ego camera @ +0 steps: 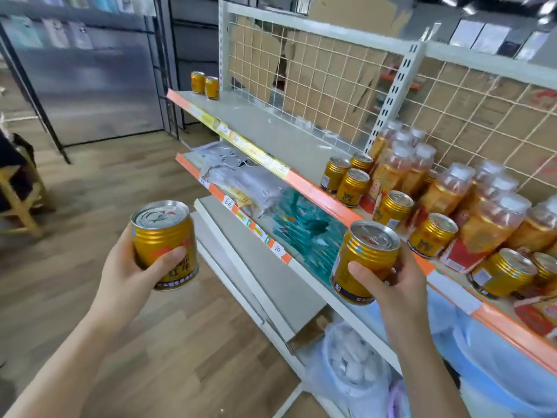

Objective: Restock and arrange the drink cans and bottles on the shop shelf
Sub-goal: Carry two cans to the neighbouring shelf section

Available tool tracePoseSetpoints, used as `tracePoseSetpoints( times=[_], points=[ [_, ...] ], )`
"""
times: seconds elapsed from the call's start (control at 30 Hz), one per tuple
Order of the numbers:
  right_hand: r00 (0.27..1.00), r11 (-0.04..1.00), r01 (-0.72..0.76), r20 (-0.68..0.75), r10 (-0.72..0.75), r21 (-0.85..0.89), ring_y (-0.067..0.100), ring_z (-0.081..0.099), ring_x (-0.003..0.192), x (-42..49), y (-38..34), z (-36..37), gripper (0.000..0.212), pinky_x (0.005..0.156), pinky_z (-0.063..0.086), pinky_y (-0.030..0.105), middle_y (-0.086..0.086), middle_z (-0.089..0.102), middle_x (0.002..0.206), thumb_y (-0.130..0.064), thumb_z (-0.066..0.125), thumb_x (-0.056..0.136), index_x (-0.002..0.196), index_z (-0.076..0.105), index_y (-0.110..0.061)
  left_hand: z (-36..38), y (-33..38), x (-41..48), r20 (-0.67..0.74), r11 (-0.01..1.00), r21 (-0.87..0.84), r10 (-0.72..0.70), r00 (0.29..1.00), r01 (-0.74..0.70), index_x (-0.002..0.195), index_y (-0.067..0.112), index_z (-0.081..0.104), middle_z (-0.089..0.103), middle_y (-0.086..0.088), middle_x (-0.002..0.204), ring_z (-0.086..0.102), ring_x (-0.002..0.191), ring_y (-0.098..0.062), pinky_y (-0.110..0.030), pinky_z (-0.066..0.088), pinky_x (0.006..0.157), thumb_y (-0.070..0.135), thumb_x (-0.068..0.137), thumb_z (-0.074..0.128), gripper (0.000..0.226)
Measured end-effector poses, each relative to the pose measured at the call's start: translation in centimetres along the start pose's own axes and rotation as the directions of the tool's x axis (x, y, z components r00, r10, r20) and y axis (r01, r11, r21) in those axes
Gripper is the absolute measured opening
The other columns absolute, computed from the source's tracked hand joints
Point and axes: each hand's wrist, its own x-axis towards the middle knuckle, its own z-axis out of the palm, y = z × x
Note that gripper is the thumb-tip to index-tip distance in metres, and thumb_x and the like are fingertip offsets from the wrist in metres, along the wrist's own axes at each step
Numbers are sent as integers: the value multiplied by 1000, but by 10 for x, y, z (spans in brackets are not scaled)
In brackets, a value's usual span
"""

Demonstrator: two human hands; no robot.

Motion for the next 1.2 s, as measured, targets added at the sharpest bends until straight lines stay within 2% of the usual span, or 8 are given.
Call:
tracePoseSetpoints(
  times=[0.13, 0.3, 0.47, 0.63, 0.8, 0.97, 1.1, 1.2],
  points=[
    [999, 1000, -5, 54, 4, 18, 4, 64, 93, 33, 9, 48, 62, 74, 51, 15, -11, 69, 102, -20, 75, 57, 115, 57, -27, -29, -20, 33, -90, 1000, 18, -24, 996, 26, 100, 43, 54, 67, 18, 93, 62, 84, 7, -10, 50, 69, 56, 49, 64, 54],
    [992, 998, -13, 128, 5, 59, 9, 66, 94, 85, 26, 112, 64, 79, 53, 21, -8, 69, 105, -17, 80, 59, 118, 57, -23, -57, -47, 85, -153, 998, 14, -55, 987, 58, 100, 39, 54, 67, 29, 86, 62, 79, 9, -4, 47, 64, 56, 47, 64, 57],
    [984, 990, -24, 176, 0, 138, 9, 67, 85, 156, 47, 187, 61, 73, 53, 21, -5, 70, 95, -9, 84, 56, 111, 58, -18, -80, -72, 163, -194, 998, 24, -60, 979, 66, 101, 40, 55, 68, 25, 87, 63, 80, 7, -6, 49, 65, 55, 47, 66, 57],
    [981, 981, -44, 194, 7, 190, 9, 66, 82, 225, 59, 259, 55, 72, 53, 18, -5, 70, 93, -12, 74, 56, 109, 58, -17, -98, -89, 243, -198, 997, 29, -64, 978, 71, 102, 40, 56, 69, 21, 91, 64, 82, 2, -19, 55, 68, 54, 47, 68, 58],
    [965, 985, -41, 262, -5, 170, 4, 65, 76, 280, 71, 328, 60, 66, 50, 13, -10, 70, 87, -6, 84, 53, 106, 59, -15, -116, -112, 310, -223, 998, -13, -66, 973, 64, 101, 37, 54, 68, 27, 86, 63, 78, 8, -6, 48, 63, 50, 46, 68, 58],
    [972, 989, -28, 237, -7, 145, 4, 65, 78, 327, 82, 397, 57, 67, 50, 14, -10, 70, 88, -10, 83, 56, 107, 59, -15, -141, -152, 396, -185, 998, -19, -63, 981, 61, 100, 38, 52, 67, 29, 83, 62, 77, 10, -4, 47, 62, 18, 68, 81, 48],
    [991, 990, -8, 131, -10, 138, 7, 65, 77, 369, 91, 454, 55, 67, 51, 16, -3, 70, 90, -12, 77, 56, 108, 59, -13, -171, -179, 479, -92, 997, -55, -67, 994, 62, 102, 39, 54, 68, 25, 91, 63, 82, 6, -7, 49, 66, 49, 46, 71, 59],
    [998, 991, -9, 62, 1, 132, 6, 66, 77, 395, 94, 493, 52, 66, 50, 15, -5, 70, 89, -13, 75, 57, 106, 60, -17, -187, -192, 540, -8, 997, -60, -57, 998, 57, 103, 40, 54, 68, 26, 92, 63, 83, 6, -6, 48, 67, 52, 43, 69, 63]
  ],
)
